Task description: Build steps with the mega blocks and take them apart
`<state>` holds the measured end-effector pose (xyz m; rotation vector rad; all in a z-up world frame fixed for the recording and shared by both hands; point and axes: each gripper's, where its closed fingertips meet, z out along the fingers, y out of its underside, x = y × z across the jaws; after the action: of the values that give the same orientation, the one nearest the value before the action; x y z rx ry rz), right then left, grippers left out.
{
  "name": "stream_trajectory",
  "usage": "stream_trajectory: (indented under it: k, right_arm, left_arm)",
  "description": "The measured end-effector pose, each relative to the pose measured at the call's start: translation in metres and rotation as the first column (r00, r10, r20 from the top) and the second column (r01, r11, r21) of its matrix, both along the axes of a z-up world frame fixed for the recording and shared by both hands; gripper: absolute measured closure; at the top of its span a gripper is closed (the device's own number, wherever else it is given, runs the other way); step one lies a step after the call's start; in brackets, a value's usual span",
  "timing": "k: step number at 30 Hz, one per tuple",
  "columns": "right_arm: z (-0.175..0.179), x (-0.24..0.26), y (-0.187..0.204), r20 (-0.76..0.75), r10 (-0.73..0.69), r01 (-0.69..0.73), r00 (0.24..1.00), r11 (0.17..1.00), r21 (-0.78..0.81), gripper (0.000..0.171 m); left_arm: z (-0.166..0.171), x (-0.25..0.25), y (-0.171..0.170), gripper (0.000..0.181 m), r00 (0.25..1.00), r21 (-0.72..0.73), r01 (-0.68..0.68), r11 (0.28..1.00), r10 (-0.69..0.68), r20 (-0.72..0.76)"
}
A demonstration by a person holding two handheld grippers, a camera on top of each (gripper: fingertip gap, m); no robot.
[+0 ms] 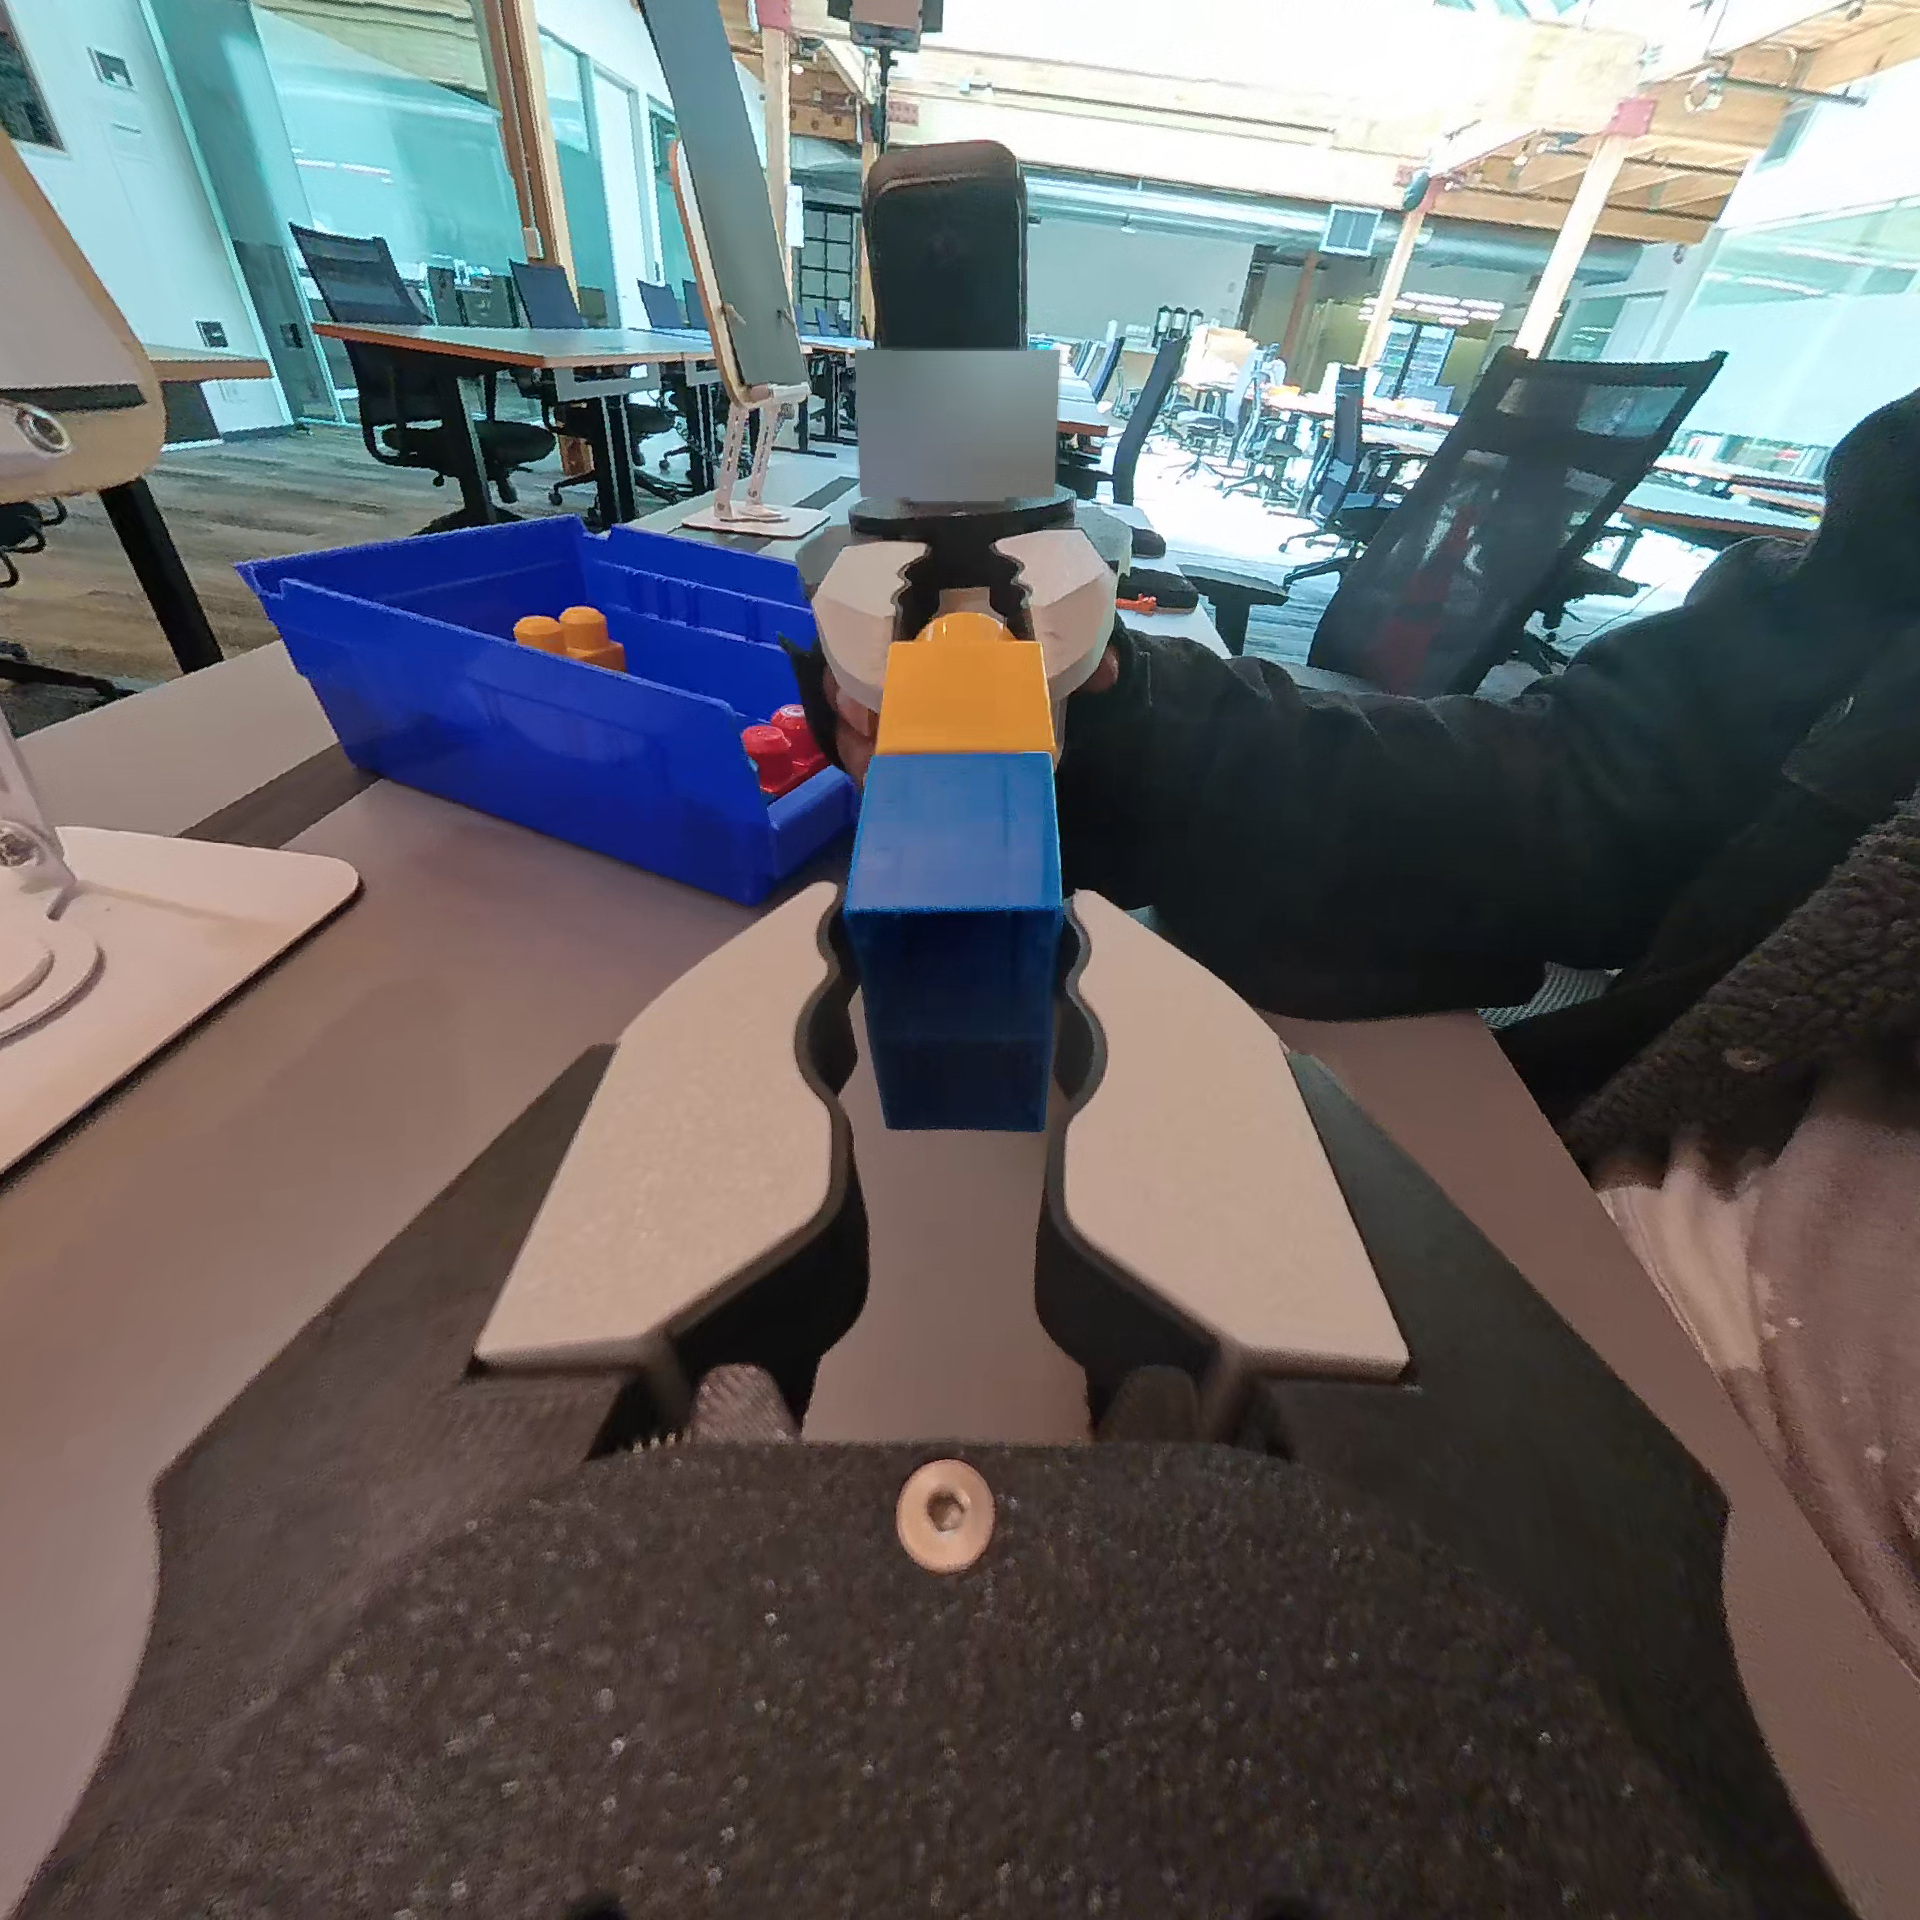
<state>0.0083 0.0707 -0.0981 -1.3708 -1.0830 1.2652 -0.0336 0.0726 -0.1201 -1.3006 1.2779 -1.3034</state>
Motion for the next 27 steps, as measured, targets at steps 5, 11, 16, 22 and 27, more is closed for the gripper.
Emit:
stream_trajectory:
  k: [5,11,16,22,27]
  right_arm:
    - [0.006,0.003,-0.004,0.028,-0.004,0.004,1.0,0.999,0.031,0.142]
    - [0.042,0.061,0.002,-0.054,-0.156,0.161,0.986,0.982,0.095,0.142]
    - [0.054,0.092,0.003,0.009,-0.244,0.241,0.97,0.963,0.123,0.142]
    - [0.055,0.135,0.025,0.311,-0.374,0.333,0.874,0.926,0.179,0.142]
    - [0.034,0.192,0.051,0.679,-0.407,0.375,0.611,0.904,0.205,0.142]
  left_arm:
    - [0.005,0.002,-0.004,0.145,1.0,0.01,0.012,1.0,-0.012,0.016]
    - [0.031,-0.024,0.012,0.146,0.99,-0.013,-0.042,0.999,0.044,0.134]
    - [0.031,-0.024,0.015,0.146,0.988,-0.01,-0.066,0.998,0.067,0.141]
    - [0.032,-0.026,0.037,0.145,0.965,-0.008,-0.213,0.977,0.211,0.154]
    - [0.037,-0.034,0.053,0.145,0.929,-0.012,-0.323,0.946,0.319,0.188]
